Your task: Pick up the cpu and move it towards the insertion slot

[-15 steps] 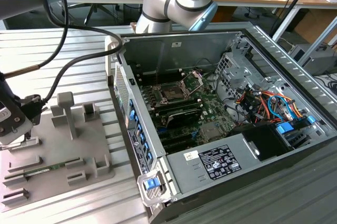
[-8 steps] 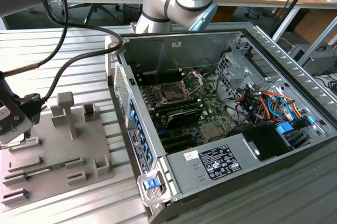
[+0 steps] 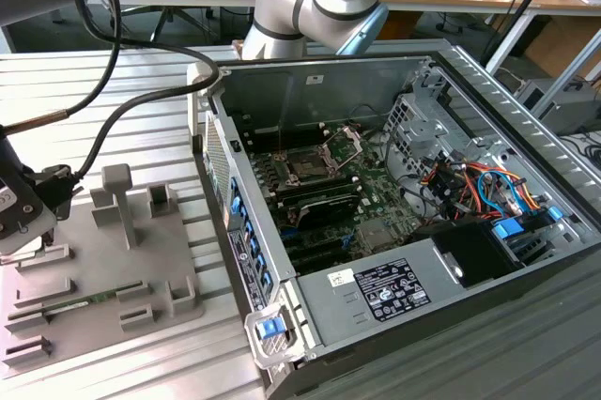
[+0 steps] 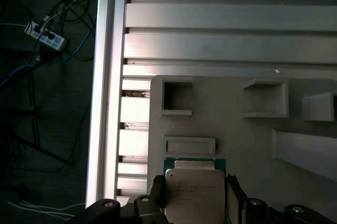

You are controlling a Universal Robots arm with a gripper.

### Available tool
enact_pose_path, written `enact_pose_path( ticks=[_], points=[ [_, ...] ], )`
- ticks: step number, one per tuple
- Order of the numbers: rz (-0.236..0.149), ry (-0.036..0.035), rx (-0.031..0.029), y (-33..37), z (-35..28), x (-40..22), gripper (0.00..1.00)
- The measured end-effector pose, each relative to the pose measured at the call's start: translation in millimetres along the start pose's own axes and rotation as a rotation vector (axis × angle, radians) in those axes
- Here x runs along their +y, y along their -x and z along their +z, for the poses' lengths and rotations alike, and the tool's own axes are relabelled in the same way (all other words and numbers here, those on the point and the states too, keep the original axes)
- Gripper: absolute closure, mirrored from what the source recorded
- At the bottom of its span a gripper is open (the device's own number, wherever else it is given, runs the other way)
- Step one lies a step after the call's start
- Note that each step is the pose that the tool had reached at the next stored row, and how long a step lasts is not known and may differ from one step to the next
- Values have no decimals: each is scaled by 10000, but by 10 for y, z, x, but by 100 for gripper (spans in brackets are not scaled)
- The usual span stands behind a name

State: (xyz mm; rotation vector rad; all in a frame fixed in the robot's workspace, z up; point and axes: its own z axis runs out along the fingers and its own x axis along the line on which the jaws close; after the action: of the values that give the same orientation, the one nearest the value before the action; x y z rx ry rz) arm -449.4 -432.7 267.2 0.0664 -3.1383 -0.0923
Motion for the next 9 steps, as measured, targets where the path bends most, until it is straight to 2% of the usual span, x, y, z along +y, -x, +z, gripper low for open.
enact_pose_path(
  ticks=[9],
  points=[
    [0, 8, -1, 0, -35, 2, 45]
  ],
)
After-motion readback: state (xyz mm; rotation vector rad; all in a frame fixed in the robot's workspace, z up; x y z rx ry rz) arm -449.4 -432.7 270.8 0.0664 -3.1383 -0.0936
